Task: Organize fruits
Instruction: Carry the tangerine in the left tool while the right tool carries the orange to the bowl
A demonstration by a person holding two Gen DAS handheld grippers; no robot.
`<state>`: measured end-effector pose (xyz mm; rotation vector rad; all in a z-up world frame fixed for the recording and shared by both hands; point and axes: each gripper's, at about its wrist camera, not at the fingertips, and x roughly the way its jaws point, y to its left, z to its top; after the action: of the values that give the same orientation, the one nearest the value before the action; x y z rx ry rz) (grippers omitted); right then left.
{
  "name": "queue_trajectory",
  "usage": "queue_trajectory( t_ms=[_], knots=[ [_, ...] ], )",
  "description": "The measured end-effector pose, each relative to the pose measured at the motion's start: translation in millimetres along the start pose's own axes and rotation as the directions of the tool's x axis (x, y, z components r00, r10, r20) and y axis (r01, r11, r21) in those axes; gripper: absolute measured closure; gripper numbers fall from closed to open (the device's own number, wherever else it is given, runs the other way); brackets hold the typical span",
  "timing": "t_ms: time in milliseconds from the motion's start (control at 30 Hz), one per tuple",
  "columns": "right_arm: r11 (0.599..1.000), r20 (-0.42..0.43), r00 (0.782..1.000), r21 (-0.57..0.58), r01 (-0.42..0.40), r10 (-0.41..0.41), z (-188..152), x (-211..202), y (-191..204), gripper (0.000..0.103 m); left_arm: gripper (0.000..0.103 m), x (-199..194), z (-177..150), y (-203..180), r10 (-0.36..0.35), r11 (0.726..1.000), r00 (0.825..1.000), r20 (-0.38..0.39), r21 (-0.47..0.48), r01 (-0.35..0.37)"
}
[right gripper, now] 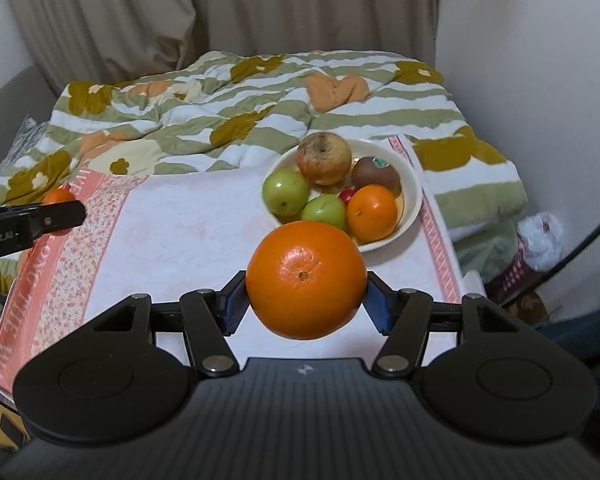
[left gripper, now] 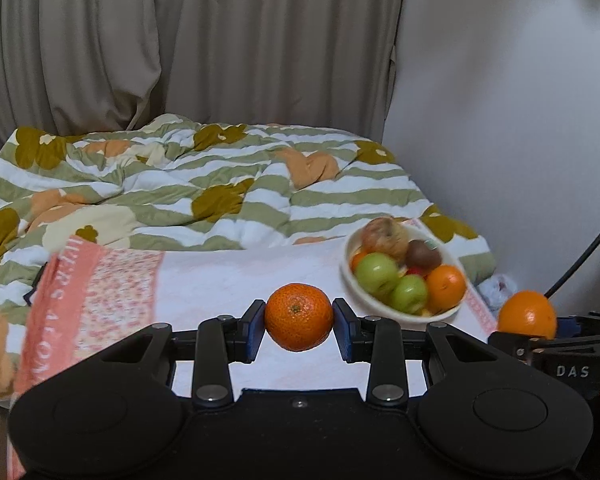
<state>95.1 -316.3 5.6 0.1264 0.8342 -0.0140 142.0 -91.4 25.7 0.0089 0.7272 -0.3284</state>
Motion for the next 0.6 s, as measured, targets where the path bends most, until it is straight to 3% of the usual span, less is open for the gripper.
queue_trajectory(
  t_ms=[300, 600],
  knots=[
    [0.996, 0.016, 0.999, -0.076, -0.04, 0.041, 36.2, 16.9, -61.4, 0.028, 0.063, 38.5, 21.9, -65.5, 0.001, 1.0, 1.0, 0.013, -0.029, -0.001],
    [0.999, 0.014, 1.0, -0.028, -0.019, 0.02, 69.1, 52.6, -109.2, 0.028, 0.063, 104.4, 45.4, -105.6, -0.014, 0.998, 1.0, -0.02, 0.063, 0.015]
  ],
)
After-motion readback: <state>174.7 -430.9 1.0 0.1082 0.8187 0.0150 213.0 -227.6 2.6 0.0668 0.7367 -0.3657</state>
